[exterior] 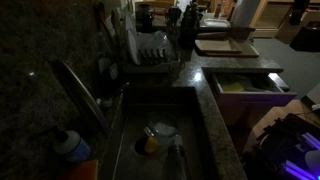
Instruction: Take the kitchen sponge out of the drawer and put it on the side of the sink
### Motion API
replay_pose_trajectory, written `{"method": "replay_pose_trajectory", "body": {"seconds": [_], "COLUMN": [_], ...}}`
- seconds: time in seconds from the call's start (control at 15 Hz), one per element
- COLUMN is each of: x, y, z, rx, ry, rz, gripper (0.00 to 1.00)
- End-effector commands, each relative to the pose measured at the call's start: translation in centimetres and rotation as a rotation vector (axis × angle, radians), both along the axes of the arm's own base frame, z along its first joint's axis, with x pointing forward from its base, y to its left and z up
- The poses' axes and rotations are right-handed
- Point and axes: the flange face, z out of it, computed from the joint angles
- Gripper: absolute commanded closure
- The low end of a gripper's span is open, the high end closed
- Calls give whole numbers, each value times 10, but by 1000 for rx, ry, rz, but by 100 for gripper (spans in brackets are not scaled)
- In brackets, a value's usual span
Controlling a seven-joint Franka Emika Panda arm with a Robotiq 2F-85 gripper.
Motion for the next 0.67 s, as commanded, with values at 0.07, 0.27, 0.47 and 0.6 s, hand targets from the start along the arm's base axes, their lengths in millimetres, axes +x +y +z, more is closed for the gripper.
{"method": "replay_pose_trajectory", "body": {"seconds": [0.07, 0.27, 0.47, 0.6], "x": [1, 1, 3, 3], "y": [5, 19, 26, 28], "z": [-2, -13, -5, -5], "rx": [-29, -82, -35, -31], "ry": [21, 57, 22, 20], "rz": [-2, -20, 30, 46], "gripper": [0, 0, 0, 0]}}
